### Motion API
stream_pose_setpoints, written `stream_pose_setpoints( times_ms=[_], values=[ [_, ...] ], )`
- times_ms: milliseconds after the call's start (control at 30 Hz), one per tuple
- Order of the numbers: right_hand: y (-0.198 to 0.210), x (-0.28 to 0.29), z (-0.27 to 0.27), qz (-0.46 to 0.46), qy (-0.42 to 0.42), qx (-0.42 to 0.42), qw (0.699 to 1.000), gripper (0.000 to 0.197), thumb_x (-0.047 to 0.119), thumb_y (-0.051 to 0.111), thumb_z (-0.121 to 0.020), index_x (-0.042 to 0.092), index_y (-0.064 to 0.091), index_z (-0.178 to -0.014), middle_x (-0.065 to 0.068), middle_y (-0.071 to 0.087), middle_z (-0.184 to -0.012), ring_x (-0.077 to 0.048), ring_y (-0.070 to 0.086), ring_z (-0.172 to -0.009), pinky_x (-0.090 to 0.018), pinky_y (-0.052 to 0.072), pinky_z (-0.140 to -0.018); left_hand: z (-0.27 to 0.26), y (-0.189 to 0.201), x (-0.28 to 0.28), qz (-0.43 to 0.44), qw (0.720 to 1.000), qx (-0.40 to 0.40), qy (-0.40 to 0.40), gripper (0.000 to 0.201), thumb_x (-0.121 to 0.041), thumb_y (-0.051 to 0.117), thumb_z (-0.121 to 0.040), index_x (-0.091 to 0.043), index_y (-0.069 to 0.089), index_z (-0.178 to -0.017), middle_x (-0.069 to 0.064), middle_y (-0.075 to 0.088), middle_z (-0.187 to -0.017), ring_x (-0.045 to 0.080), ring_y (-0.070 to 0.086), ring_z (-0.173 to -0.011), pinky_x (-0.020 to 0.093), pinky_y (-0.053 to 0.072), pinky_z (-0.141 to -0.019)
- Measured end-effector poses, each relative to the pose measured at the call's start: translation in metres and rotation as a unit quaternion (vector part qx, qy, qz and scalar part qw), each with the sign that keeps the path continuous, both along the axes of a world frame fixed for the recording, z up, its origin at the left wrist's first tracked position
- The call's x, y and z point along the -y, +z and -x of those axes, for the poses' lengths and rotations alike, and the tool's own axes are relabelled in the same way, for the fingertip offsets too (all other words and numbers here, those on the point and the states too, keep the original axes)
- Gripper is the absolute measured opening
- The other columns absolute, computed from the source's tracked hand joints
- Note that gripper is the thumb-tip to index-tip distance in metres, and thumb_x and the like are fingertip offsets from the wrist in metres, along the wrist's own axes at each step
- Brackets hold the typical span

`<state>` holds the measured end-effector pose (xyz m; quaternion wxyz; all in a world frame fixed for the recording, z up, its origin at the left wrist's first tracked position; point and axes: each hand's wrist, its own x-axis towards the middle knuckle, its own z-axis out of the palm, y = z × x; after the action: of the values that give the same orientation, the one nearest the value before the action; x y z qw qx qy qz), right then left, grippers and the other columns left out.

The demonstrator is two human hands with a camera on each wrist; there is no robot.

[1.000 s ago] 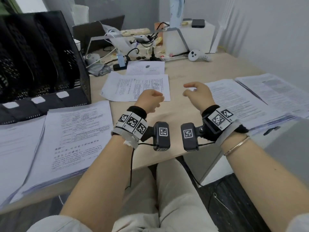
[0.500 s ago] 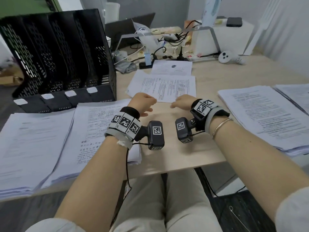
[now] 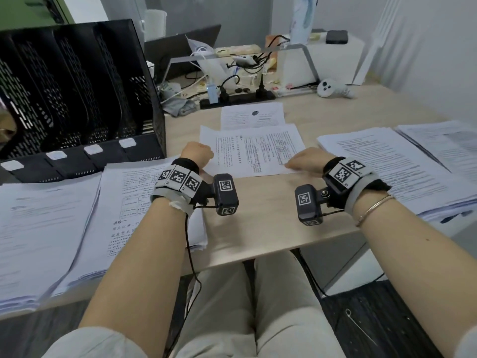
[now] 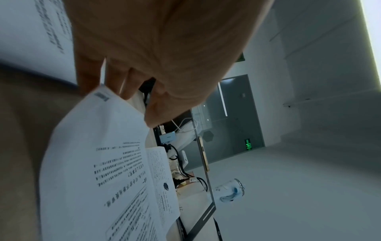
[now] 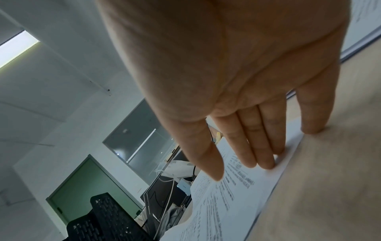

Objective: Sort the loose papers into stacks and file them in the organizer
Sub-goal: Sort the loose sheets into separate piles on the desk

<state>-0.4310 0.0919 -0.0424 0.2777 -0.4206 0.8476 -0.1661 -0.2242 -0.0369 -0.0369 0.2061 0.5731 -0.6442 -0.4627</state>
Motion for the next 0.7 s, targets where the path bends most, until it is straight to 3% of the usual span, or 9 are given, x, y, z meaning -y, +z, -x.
stream_pose_setpoints(
  times_ms=[100, 200, 233, 300, 367, 433, 500, 600, 700],
  values=[
    [0.001, -0.006, 0.002, 0.016, -0.011, 0.016, 1.000, 0.040, 0.030, 0.057, -0.091, 0.001, 0.060, -0.120, -0.009, 0.060, -0.121, -0.025, 0.054, -0.112, -0.032, 0.042, -0.096, 0.004, -0.001, -0.004, -0.028, 1.000, -0.003, 0.005, 0.025, -0.007, 0.046, -0.094, -0.018, 0.043, -0.072, 0.008, 0.052, -0.101, 0.019, 0.056, -0.068, 0.025, 0.052, -0.052],
    [-0.001, -0.010, 0.004, 0.043, -0.019, 0.041, 0.998, 0.028, 0.026, 0.058, -0.090, 0.003, 0.065, -0.103, -0.006, 0.059, -0.104, -0.019, 0.053, -0.094, -0.025, 0.037, -0.078, 0.008, 0.001, -0.008, -0.059, 0.998, -0.007, 0.003, 0.023, -0.004, 0.038, -0.097, -0.009, 0.051, -0.079, 0.014, 0.058, -0.104, 0.021, 0.061, -0.055, 0.025, 0.051, -0.041],
    [-0.002, -0.012, 0.004, 0.052, -0.016, 0.048, 0.997, 0.026, 0.026, 0.058, -0.090, 0.004, 0.065, -0.103, -0.005, 0.059, -0.104, -0.019, 0.052, -0.095, -0.023, 0.035, -0.079, 0.010, 0.002, -0.011, -0.060, 0.998, -0.005, 0.000, 0.021, -0.004, 0.038, -0.098, -0.004, 0.057, -0.091, 0.016, 0.059, -0.106, 0.025, 0.065, -0.059, 0.028, 0.052, -0.044],
    [-0.004, -0.015, 0.003, 0.074, -0.002, 0.066, 0.995, 0.029, 0.024, 0.059, -0.091, 0.006, 0.066, -0.112, -0.003, 0.059, -0.112, -0.019, 0.053, -0.108, -0.021, 0.034, -0.085, 0.013, 0.003, -0.013, -0.018, 1.000, -0.008, 0.004, 0.027, -0.003, 0.043, -0.095, 0.000, 0.058, -0.117, 0.018, 0.060, -0.118, 0.029, 0.067, -0.091, 0.030, 0.054, -0.057],
    [-0.004, -0.018, 0.002, 0.096, 0.016, 0.085, 0.992, 0.029, 0.022, 0.059, -0.090, 0.008, 0.065, -0.116, -0.001, 0.059, -0.122, -0.015, 0.052, -0.114, -0.019, 0.034, -0.091, 0.018, 0.009, -0.015, 0.026, 0.999, -0.028, 0.013, 0.031, -0.002, 0.046, -0.093, -0.003, 0.058, -0.122, 0.017, 0.058, -0.126, 0.030, 0.061, -0.110, 0.026, 0.053, -0.060],
    [-0.004, -0.020, 0.002, 0.112, 0.026, 0.106, 0.988, 0.029, 0.022, 0.060, -0.090, 0.009, 0.066, -0.116, -0.001, 0.060, -0.122, -0.011, 0.055, -0.104, -0.018, 0.039, -0.090, 0.023, 0.018, -0.016, 0.035, 0.997, -0.058, 0.029, 0.031, -0.002, 0.042, -0.094, -0.007, 0.062, -0.117, 0.014, 0.056, -0.127, 0.032, 0.058, -0.111, 0.027, 0.052, -0.059],
    [-0.003, -0.023, 0.004, 0.122, 0.027, 0.134, 0.983, 0.028, 0.023, 0.059, -0.091, 0.013, 0.065, -0.117, 0.002, 0.061, -0.112, -0.008, 0.057, -0.090, -0.018, 0.045, -0.078, 0.029, 0.028, -0.018, 0.057, 0.995, -0.077, 0.035, 0.036, 0.001, 0.036, -0.094, -0.010, 0.063, -0.115, 0.012, 0.051, -0.133, 0.033, 0.054, -0.112, 0.028, 0.053, -0.061],
    [0.000, -0.030, 0.006, 0.132, 0.012, 0.198, 0.971, 0.023, 0.024, 0.057, -0.090, 0.024, 0.062, -0.112, 0.005, 0.064, -0.107, -0.013, 0.064, -0.096, -0.032, 0.051, -0.091, 0.040, 0.039, -0.024, 0.120, 0.988, -0.101, 0.014, 0.046, 0.009, 0.030, -0.090, -0.009, 0.058, -0.124, 0.008, 0.042, -0.141, 0.024, 0.050, -0.110, 0.027, 0.056, -0.068],
    [0.004, -0.036, 0.007, 0.167, -0.001, 0.239, 0.956, 0.031, 0.020, 0.056, -0.090, 0.027, 0.057, -0.121, -0.001, 0.066, -0.111, -0.018, 0.066, -0.100, -0.034, 0.051, -0.087, 0.055, 0.041, -0.034, 0.173, 0.975, -0.141, 0.000, 0.057, 0.015, 0.029, -0.085, -0.011, 0.055, -0.129, 0.005, 0.042, -0.139, 0.014, 0.046, -0.103, 0.025, 0.057, -0.073]
  ],
)
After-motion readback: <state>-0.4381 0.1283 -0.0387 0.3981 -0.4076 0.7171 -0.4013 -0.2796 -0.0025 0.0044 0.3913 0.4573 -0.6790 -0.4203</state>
